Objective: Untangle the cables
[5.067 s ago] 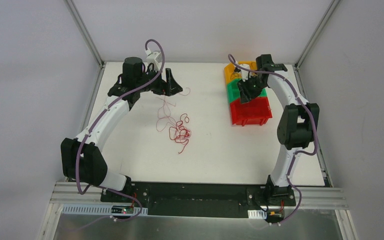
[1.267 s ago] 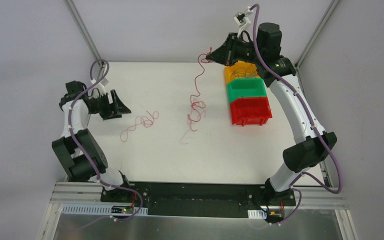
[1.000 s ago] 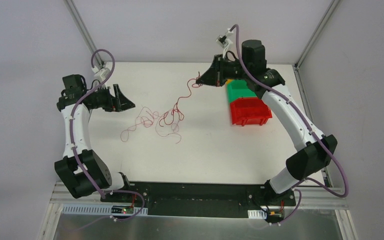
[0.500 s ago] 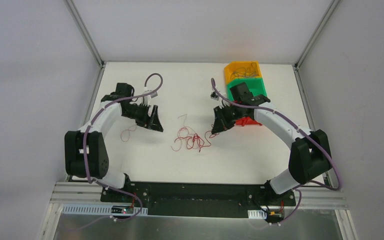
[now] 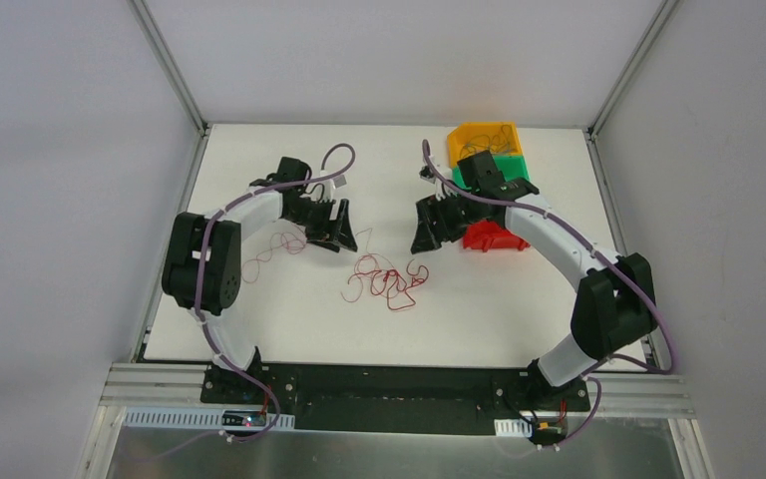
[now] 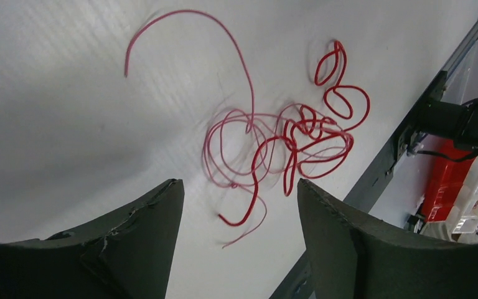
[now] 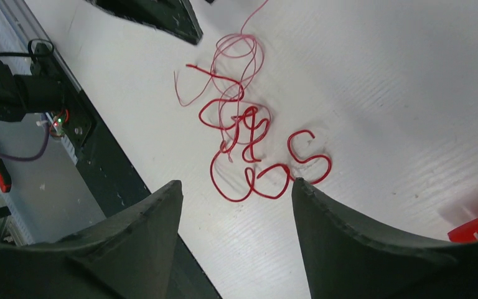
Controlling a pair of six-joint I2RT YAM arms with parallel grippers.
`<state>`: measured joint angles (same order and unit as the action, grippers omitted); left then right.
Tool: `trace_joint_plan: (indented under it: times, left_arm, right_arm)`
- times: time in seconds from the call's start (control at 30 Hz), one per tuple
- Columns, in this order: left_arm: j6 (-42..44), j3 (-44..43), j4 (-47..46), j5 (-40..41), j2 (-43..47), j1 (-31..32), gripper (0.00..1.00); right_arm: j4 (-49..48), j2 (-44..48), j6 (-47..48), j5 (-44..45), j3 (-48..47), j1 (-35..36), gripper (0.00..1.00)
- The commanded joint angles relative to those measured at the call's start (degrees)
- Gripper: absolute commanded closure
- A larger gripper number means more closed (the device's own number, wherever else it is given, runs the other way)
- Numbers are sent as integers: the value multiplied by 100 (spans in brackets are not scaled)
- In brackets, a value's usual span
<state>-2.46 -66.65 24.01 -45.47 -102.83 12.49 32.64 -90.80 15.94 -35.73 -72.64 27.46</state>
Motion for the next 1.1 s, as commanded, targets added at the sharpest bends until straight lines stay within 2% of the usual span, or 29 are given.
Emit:
trace_joint_plan:
  times: [0.0,0.1,0.17,0.27,0.3,0.33,0.47,0.57,0.67,0.9,1.07]
  left_arm:
    - [-877,-224,-1076,84,-297,309,33]
    - [-906,-401,-1355,291,-598,514,38]
    - [-881,-581,-1387,326,-856,615,47]
    - [-1011,-797,-1382,46,-985,657,79]
    - [-1094,-838,-1381,-110,-904,658,97]
    - [-1202,-889,-1377,-301,-720,658,100]
    - [-1523,-1111,-1384,-519,623,658,100]
    - [-1682,-1576,-1380,-579,1571,658,100]
    - [-1773,-2241,-1245,-520,2101,652,100]
    - [-1876,-4196,-1105,-559,2170,654,100]
    - [-1888,-5289,-1100,-572,1885,649,100]
  right_arm:
    - [-408,-172,-492,169,-320,-68,33]
    - [-417,11,-540,148,-288,-165,32]
    - [-372,145,-544,115,-290,-276,32]
    - [-240,330,-411,114,-307,-431,32]
    - [-201,373,-333,130,-299,-471,32]
    - [-178,446,-284,141,-290,-519,32]
    - [-484,864,-283,31,-140,-681,29]
    - [-1104,1297,-398,-186,71,-693,24]
    - [-1781,1653,-639,-309,184,-601,20]
    - [-2242,2033,-464,-239,-380,137,16]
    - [-2619,1740,-292,134,-856,901,15]
